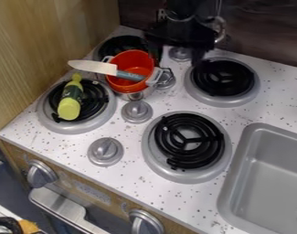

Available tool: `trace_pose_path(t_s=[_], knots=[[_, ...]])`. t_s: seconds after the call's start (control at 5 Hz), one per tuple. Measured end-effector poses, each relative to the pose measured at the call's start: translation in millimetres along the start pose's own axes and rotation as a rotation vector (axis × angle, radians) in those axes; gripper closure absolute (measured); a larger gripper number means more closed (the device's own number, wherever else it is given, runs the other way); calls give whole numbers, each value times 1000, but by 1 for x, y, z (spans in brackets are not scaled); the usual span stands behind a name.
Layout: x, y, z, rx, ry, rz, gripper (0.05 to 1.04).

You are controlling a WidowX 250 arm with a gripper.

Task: Put the orange pot on the burnsen burner

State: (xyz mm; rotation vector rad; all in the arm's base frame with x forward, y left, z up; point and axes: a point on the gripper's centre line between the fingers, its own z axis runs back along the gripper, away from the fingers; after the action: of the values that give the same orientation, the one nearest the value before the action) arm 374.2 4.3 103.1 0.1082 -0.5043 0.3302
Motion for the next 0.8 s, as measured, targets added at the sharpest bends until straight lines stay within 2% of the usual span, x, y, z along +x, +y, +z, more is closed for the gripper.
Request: trace_pose_path(t_s=[0.2, 0.4, 0.6, 0.8], knots=[[11, 21, -5, -5, -28, 69, 84], [17, 39, -15, -43, -83, 97, 84], [17, 47, -26, -64, -74, 120, 84], [21, 54, -37, -59, -68, 174, 84]])
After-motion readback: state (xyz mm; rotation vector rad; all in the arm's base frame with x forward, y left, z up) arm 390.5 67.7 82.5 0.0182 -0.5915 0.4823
